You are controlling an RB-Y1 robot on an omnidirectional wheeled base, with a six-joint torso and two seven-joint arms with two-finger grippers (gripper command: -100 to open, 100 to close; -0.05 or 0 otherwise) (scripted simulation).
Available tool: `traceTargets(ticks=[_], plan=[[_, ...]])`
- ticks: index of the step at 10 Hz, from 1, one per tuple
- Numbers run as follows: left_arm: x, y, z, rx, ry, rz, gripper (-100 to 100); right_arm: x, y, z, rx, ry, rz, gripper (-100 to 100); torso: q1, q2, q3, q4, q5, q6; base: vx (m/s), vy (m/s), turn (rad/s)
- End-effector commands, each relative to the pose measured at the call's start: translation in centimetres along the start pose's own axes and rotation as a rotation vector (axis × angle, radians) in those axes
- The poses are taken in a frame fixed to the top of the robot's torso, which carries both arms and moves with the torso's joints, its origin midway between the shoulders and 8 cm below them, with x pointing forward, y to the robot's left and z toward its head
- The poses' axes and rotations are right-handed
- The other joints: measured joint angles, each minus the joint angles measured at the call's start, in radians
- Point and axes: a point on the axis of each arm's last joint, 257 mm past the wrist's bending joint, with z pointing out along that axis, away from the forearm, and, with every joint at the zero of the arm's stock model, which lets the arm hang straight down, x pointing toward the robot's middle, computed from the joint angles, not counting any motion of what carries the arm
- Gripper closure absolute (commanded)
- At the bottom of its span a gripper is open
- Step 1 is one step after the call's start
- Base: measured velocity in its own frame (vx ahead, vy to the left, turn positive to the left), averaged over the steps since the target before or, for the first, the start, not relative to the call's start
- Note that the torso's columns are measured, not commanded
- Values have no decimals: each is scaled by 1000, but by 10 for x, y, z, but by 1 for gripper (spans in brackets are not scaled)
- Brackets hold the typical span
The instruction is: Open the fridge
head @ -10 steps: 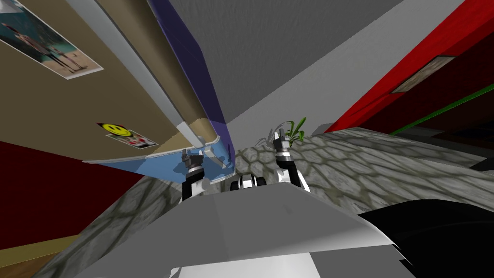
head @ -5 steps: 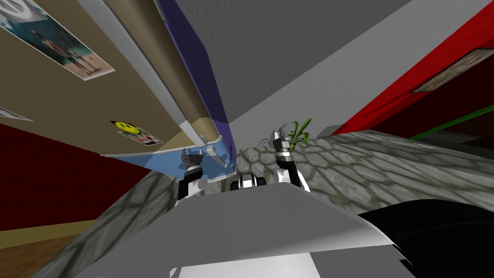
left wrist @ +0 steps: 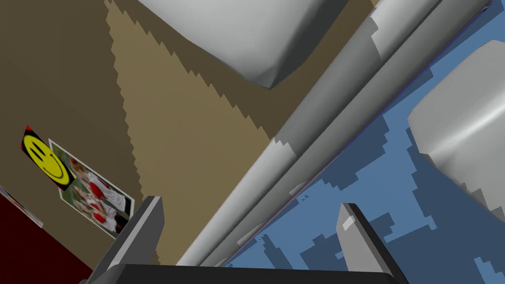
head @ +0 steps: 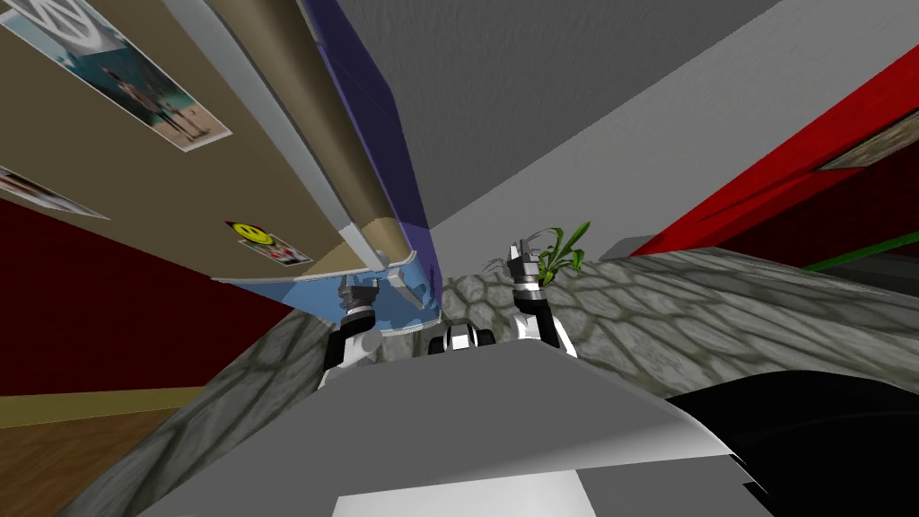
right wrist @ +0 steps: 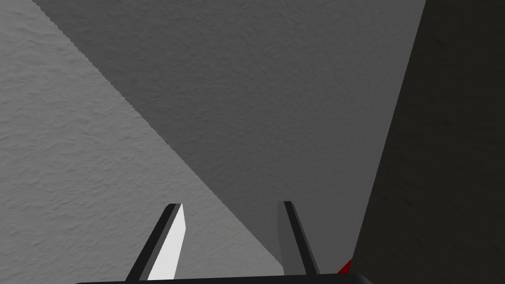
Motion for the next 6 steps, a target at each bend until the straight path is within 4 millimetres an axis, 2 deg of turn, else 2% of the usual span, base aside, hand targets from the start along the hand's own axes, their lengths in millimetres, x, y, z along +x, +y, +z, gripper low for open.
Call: traceTargets(ticks=[1, 6], plan=[[-1, 7, 3, -50, -8, -38, -100, 0, 0, 0, 0, 0, 0, 0, 0, 0, 0, 0, 0, -1, 10, -23, 65], [6, 14, 10, -135, -9, -142, -100, 0, 0, 0, 0, 0, 0, 0, 0, 0, 0, 0, 0, 0, 15, -23, 115]])
